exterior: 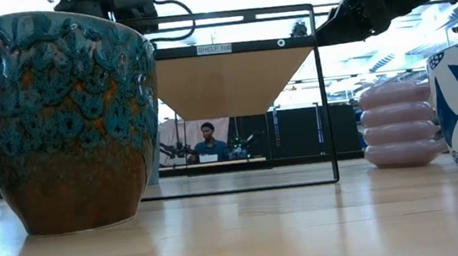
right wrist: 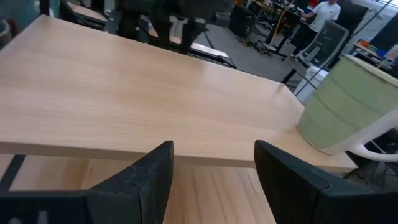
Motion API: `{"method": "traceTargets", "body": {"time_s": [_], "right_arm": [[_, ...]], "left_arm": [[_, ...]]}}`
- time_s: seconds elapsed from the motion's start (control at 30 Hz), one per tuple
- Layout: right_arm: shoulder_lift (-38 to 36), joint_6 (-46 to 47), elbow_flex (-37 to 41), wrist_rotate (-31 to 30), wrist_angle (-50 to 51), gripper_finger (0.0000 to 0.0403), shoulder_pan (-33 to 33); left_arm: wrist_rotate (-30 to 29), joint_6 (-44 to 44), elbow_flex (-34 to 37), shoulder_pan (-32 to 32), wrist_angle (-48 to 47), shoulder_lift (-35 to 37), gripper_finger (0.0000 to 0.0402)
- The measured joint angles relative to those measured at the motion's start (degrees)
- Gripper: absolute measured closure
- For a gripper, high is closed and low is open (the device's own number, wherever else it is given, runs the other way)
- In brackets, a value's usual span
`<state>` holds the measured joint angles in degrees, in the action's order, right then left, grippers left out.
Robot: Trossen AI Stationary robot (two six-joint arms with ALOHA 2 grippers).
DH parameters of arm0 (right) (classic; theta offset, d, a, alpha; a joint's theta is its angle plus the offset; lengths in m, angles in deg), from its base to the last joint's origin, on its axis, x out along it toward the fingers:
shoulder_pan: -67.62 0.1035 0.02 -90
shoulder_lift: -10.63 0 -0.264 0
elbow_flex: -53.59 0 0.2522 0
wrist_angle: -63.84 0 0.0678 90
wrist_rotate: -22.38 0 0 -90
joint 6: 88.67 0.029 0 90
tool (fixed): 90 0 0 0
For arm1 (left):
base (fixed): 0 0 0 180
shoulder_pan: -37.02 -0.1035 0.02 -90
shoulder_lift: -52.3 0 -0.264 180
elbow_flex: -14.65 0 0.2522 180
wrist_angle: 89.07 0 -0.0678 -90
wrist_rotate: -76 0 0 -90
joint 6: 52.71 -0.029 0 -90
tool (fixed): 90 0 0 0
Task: Place coffee mugs
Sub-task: Put the blue mug on the shelf
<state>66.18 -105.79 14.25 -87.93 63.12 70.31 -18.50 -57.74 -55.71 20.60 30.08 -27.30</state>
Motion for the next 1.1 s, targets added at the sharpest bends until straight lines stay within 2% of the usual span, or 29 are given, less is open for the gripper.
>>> {"method": "traceTargets", "body": {"time_s": [0.57,0.7,1.0,1.1], "right_arm": [[1.21,3.26,-0.02,0.90,0.14,0.0174,0.33],[1.27,3.28,-0.02,0.89,0.00,0.0174,0.33],[1.36,3.28,-0.02,0.90,-0.08,0.0174,0.33],[1.36,3.26,-0.02,0.91,-0.28,0.0174,0.33]], "left_arm": [[-0.27,-4.36,0.02,-4.42,0.32,-5.13,0.0256],[-0.52,-5.13,0.02,-4.33,0.23,-6.71,0.0282],[-2.22,-5.31,0.00,-4.36,-1.07,-7.77,0.0371],[-4.24,-6.32,-0.27,-4.31,-4.55,-7.64,0.0376]]}}
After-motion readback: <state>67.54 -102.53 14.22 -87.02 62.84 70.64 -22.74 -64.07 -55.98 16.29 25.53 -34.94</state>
